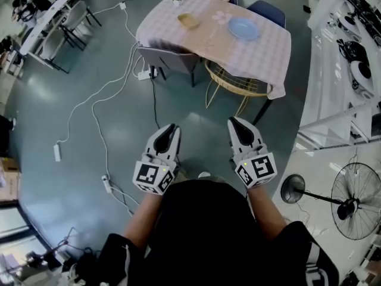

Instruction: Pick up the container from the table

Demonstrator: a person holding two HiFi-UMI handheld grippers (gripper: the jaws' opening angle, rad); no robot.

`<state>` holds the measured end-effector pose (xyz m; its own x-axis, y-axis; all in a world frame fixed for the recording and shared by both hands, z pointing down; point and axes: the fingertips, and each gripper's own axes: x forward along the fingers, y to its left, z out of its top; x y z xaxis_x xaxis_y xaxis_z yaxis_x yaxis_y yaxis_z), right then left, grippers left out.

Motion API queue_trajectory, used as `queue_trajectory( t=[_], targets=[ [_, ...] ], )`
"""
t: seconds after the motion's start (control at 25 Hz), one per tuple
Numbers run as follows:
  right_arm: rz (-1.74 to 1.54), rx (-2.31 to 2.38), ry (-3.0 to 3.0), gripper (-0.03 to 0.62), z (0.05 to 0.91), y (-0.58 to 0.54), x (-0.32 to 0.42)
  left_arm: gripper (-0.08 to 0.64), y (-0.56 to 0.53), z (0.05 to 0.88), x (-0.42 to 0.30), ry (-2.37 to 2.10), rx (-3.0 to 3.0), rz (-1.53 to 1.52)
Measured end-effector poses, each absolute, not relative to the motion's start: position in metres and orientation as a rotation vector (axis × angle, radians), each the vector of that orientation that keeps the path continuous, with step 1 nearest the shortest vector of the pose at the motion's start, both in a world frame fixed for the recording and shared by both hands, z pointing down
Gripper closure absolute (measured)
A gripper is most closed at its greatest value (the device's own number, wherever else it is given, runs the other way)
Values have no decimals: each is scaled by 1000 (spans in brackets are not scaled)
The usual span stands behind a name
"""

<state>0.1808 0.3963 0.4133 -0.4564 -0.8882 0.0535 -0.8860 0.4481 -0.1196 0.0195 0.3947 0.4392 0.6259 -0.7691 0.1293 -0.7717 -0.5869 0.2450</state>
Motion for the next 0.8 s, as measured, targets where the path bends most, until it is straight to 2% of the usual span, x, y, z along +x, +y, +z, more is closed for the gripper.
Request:
queue_trajectory(
  t=[0.04,0.12,0.2,0.48,0.8],
  targets=[
    [-234,-1630,2651,589,418,396,185,508,396,442,21,-1253,2569,22],
    [-305,-1634,2644,507,431,396,192,444,398,447,23,-1262,2558,38],
    [-355,-1647,2658,470,446,394,197,425,399,451,24,-1269,2543,46],
    [-431,-1651,2724,466,472,362,195,420,371,468,14,-1265,2485,5],
    [-449,-1702,2755,466,483,259,168,420,258,483,-21,-1246,2492,-9]
  ],
)
